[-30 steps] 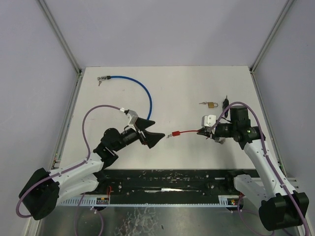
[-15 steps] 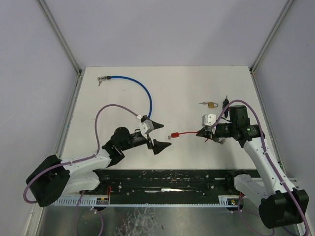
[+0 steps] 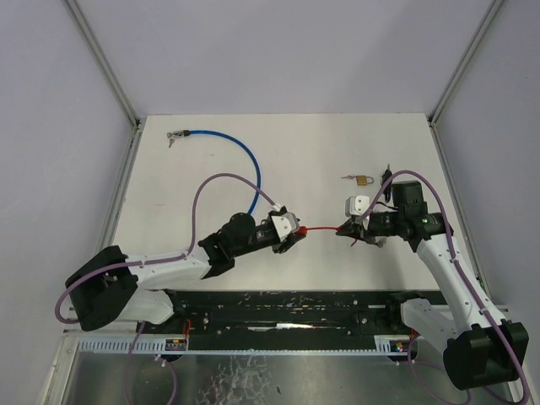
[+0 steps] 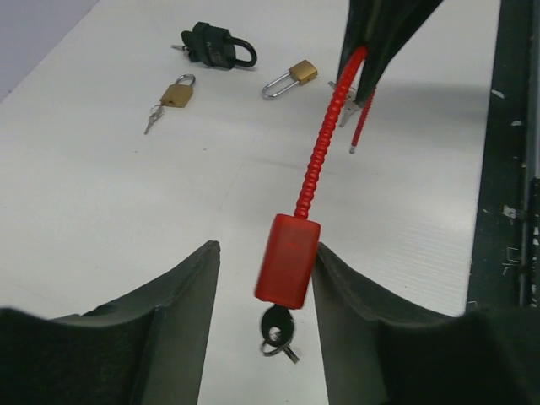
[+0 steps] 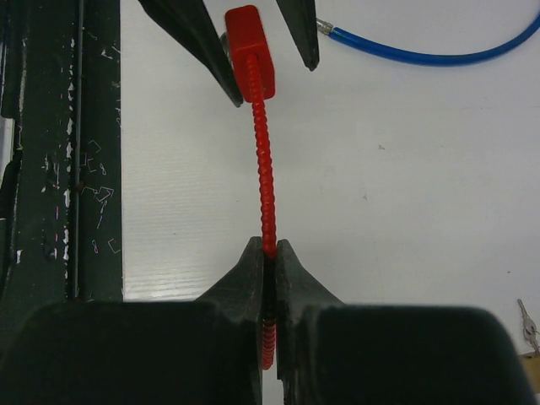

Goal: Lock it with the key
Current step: Pick up the lock from the center of the board.

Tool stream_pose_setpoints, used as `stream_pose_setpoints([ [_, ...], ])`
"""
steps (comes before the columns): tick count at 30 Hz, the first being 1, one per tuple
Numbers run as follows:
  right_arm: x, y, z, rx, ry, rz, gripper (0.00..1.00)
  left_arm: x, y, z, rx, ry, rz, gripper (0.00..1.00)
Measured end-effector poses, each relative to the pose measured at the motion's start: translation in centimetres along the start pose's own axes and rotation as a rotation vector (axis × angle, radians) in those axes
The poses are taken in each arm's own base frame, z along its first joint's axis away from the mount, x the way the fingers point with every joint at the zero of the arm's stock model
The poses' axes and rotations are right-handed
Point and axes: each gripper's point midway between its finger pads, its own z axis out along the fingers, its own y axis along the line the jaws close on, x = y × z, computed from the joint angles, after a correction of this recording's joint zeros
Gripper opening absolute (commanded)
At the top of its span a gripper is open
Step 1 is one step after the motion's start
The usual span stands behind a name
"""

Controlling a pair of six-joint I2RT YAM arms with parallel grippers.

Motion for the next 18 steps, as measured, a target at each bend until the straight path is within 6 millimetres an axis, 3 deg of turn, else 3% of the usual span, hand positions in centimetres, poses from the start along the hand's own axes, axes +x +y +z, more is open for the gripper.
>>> stream_pose_setpoints([
  [6,0.0,0.1,0.0,-0.002,0.001,0.0,0.0,-0.1,0.2,0.4,0.008,0.028,0.027,0.2],
  [11,0.1,0.1,0.0,-0.006,0.004,0.002,0.0,1.2,-0.6,0.5,0.051,0.077,0.025,0.14],
  [15,0.2,0.1,0.0,-0.01,0.006,0.007,0.0,1.3,-1.1,0.4,0.084,0.082,0.023,0.02],
  [18,0.2,0.2,0.0,-0.01,0.007,0.007,0.0,1.1,-1.5,0.3,0.106,0.078,0.023,0.0],
])
